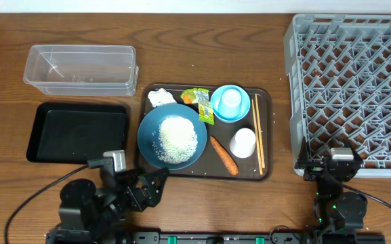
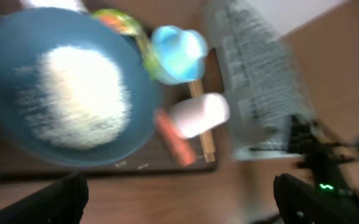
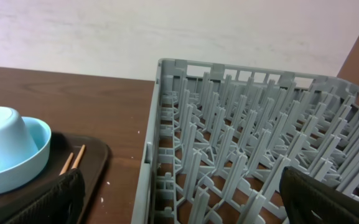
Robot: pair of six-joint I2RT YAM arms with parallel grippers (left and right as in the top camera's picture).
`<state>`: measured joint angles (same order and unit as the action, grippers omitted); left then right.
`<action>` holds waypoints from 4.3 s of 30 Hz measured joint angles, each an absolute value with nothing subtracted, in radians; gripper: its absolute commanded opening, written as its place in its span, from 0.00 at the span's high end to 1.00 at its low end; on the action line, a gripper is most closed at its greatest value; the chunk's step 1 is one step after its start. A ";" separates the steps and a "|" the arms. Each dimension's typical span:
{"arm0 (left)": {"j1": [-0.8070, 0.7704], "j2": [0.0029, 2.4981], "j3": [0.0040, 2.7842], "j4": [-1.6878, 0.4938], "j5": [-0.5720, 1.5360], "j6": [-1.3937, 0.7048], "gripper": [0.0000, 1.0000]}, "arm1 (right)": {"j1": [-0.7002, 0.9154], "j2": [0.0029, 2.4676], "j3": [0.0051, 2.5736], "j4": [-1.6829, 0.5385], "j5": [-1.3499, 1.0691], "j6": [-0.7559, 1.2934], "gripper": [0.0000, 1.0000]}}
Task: Sort waste into correct bins and load items into the dishwasher rack
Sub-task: 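Move the left gripper to the blue plate's rim, then grasp the blue plate rim with the left gripper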
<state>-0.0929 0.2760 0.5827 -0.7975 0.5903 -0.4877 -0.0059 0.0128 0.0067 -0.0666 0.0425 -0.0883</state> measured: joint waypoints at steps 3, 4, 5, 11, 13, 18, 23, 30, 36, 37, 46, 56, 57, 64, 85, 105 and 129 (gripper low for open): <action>-0.093 0.320 0.665 -0.845 0.505 -0.442 0.02 | -0.006 0.013 0.007 -0.067 0.043 -0.088 0.01; -0.093 0.324 0.682 -0.838 0.488 -0.435 0.02 | -0.006 0.013 0.007 -0.067 0.042 -0.088 0.01; -0.093 0.324 0.695 -0.828 0.480 -0.429 0.02 | -0.006 0.013 0.007 -0.067 0.042 -0.088 0.01; -0.093 0.331 0.717 -0.786 0.531 -0.403 0.02 | -0.006 0.013 0.007 -0.067 0.042 -0.088 0.01; -0.093 0.356 0.723 -0.817 0.544 -0.395 0.02 | -0.006 0.013 0.007 -0.067 0.043 -0.088 0.01; -0.096 0.555 0.804 -0.976 0.551 -0.365 0.02 | -0.006 0.013 0.007 -0.067 0.042 -0.088 0.01; -0.157 0.855 0.982 -1.148 0.486 -0.309 0.02 | -0.006 0.013 0.007 -0.067 0.042 -0.088 0.01; -0.355 1.085 1.111 -1.076 0.364 -0.284 0.02 | -0.006 0.014 0.007 -0.067 0.042 -0.088 0.01; -0.428 1.182 1.111 -1.022 0.351 -0.300 0.02 | -0.006 0.014 0.007 -0.067 0.042 -0.088 0.01; -0.434 1.199 1.111 -1.011 0.349 -0.308 0.02 | -0.006 0.014 0.007 -0.067 0.042 -0.088 0.01; -0.570 1.379 1.111 -0.936 0.253 -0.324 0.02 | -0.006 0.014 0.007 -0.067 0.042 -0.088 0.01; -0.778 1.584 1.111 -0.896 -0.075 -0.424 0.01 | -0.006 0.014 0.007 -0.067 0.042 -0.088 0.01; -0.785 1.595 1.111 -0.888 -0.088 -0.430 0.01 | -0.006 0.014 0.007 -0.067 0.042 -0.088 0.01; -0.801 1.664 1.111 -0.841 -0.143 -0.472 0.05 | -0.006 0.014 0.007 -0.067 0.042 -0.088 0.01; -0.881 1.784 1.111 -0.780 -0.288 -0.527 0.18 | -0.006 0.014 0.007 -0.067 0.042 -0.088 0.01; -0.881 1.785 1.072 -0.683 -0.295 -0.547 0.27 | -0.006 0.014 0.007 -0.067 0.042 -0.088 0.01; -0.881 1.785 1.045 -0.677 -0.295 -0.550 0.36 | -0.006 0.014 0.007 -0.067 0.042 -0.088 0.01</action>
